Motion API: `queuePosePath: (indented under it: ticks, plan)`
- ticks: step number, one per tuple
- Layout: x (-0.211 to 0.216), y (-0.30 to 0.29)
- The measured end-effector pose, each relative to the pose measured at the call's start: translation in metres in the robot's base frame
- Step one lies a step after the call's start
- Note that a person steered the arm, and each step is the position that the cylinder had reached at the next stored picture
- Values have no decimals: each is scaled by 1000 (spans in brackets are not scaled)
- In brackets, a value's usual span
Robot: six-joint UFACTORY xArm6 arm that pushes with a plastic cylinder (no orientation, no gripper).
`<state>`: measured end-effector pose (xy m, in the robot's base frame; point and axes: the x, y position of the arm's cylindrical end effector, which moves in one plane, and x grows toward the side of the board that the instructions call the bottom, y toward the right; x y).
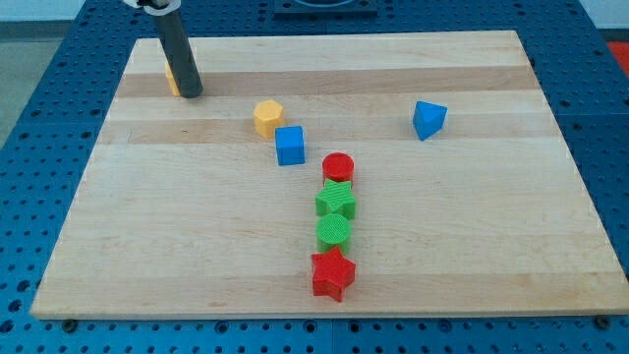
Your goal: Move the yellow hexagon towards top center
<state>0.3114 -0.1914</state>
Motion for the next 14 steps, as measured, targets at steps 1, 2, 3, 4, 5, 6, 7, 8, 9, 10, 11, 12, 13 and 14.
queuePosePath:
  ticks: [1, 2, 3, 4, 5, 6, 7, 8, 9, 10, 11, 12, 13, 14]
  plan:
    - [0, 0]
    - [67, 37]
    - [72, 41]
    - [93, 59]
    - [105, 76]
    - [89, 76]
    - [56, 77]
    - [24, 78]
    - [16, 75]
    - [56, 60]
    - [105, 57]
    - [120, 88]
    - [112, 118]
    - [102, 118]
